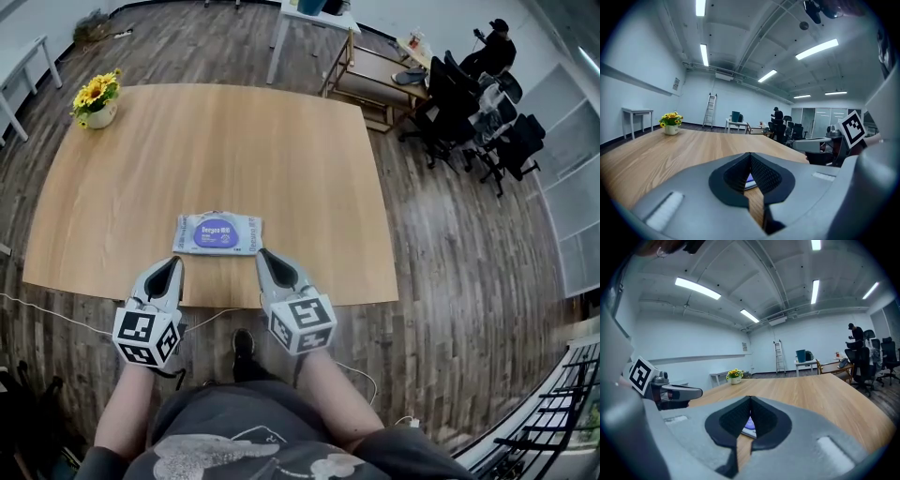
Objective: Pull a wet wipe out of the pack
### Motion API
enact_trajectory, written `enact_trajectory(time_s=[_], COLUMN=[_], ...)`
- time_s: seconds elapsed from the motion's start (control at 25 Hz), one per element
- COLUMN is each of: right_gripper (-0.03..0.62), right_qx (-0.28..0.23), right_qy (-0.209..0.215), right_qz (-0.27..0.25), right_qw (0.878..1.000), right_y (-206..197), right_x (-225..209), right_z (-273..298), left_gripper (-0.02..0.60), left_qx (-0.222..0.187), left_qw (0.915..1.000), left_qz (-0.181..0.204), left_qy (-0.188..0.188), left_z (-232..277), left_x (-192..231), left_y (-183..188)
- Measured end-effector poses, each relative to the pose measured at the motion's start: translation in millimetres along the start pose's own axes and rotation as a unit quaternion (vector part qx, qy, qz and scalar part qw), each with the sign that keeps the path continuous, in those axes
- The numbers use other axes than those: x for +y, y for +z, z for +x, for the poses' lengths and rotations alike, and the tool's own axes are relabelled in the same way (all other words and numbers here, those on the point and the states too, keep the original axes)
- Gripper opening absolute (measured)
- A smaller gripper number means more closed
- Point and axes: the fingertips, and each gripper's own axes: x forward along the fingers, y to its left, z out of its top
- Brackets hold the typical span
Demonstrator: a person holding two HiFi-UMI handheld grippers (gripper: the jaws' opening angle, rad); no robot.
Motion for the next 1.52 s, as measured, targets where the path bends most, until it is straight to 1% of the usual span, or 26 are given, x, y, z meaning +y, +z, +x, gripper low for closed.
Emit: enact_trajectory(time_s=[0.12,0.32,0.48,0.6,0.68,0.96,1.04,1.2,1.32,1.4,1.52], right_gripper=[-0.009,-0.009,-0.009,-0.009,-0.009,-0.009,-0.009,-0.009,-0.009,-0.009,-0.009], right_qx=[0.003,0.015,0.027,0.031,0.032,0.055,0.064,0.081,0.099,0.111,0.126], right_qy=[0.009,0.031,0.032,0.032,0.028,-0.004,-0.010,-0.023,-0.024,-0.023,-0.020], right_qz=[-0.005,-0.011,-0.015,-0.008,-0.006,-0.003,-0.006,-0.011,-0.019,-0.022,-0.032], right_qw=[1.000,0.999,0.999,0.999,0.999,0.998,0.998,0.996,0.995,0.993,0.991], right_y=[3,-3,-9,-9,-8,-13,-16,-23,-30,-38,-45], right_x=[-13,-22,-24,-20,-20,-24,-22,-23,-24,-22,-17], right_z=[9,28,44,55,63,86,90,97,101,105,108], left_gripper=[0.018,0.018,0.018,0.018,0.018,0.018,0.018,0.018,0.018,0.018,0.018], left_qx=[0.005,-0.002,0.025,0.033,0.039,0.096,0.117,0.152,0.174,0.191,0.208], left_qw=[0.9999,0.9996,0.9991,0.9989,0.9990,0.9953,0.9929,0.9866,0.9813,0.9778,0.9742], left_qz=[0.006,0.011,0.022,0.026,0.016,-0.003,-0.004,0.007,0.010,0.015,0.011], left_qy=[0.010,0.026,0.026,0.020,0.014,-0.011,-0.023,-0.059,-0.080,-0.085,-0.087], left_z=[16,30,43,45,48,70,75,84,92,94,93], left_x=[5,13,19,27,33,51,53,52,50,51,53], left_y=[2,7,-7,-10,-14,-46,-56,-73,-83,-93,-104])
